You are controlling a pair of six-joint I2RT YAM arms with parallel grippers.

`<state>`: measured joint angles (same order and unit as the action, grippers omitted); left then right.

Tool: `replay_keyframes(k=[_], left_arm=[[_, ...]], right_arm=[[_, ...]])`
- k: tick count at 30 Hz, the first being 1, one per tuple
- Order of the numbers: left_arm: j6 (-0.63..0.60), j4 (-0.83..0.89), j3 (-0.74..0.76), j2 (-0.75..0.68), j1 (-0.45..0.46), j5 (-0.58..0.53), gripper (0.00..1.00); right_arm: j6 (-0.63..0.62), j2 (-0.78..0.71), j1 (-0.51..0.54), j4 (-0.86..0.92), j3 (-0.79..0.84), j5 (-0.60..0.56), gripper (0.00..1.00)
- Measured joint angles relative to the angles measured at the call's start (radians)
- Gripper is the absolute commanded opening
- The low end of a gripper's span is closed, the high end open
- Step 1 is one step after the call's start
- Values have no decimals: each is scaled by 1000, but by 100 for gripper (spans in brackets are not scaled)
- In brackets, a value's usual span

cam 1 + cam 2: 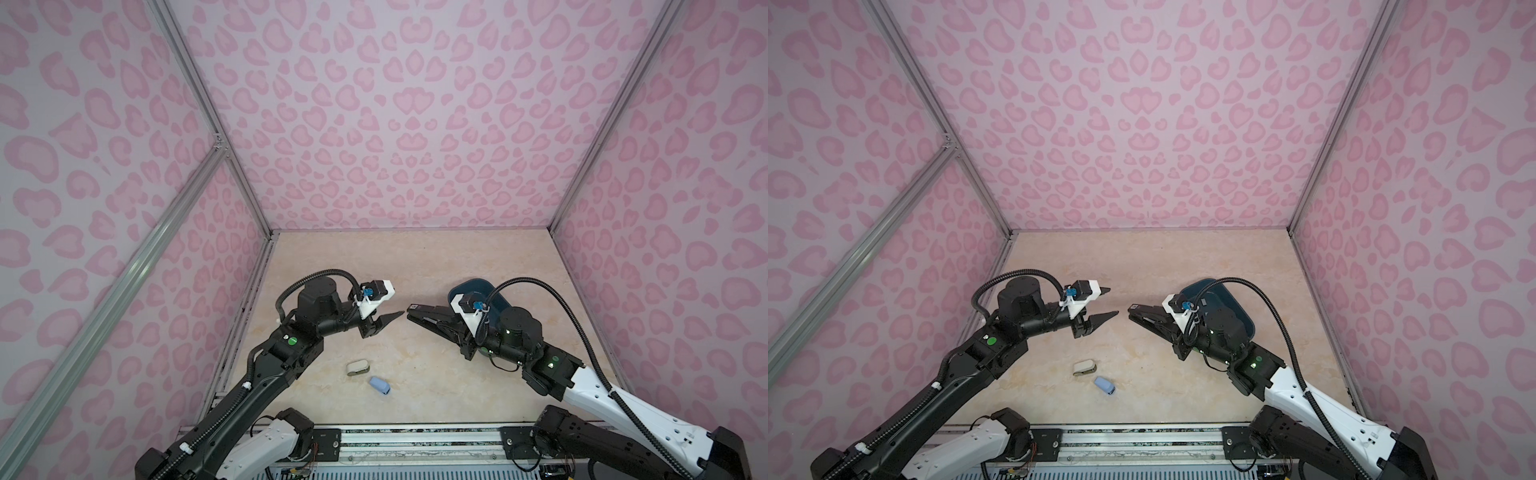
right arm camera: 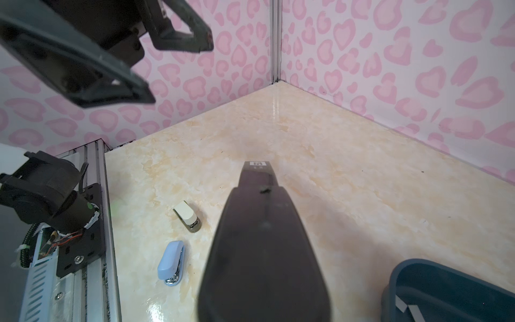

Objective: Load the staples into the stapler

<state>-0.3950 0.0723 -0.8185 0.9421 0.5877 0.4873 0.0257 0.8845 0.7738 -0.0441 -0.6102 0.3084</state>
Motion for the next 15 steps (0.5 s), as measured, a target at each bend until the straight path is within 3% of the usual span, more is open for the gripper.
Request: replay_keyframes(k=[9,15], left_arm=[[8,-149,59,43,161,-264,64],[-2,-165,47,114,220,-307,65]], right_arm=[[8,32,34,-26,-13,-2,0],[8,65,45,-40,-27,-3,0]])
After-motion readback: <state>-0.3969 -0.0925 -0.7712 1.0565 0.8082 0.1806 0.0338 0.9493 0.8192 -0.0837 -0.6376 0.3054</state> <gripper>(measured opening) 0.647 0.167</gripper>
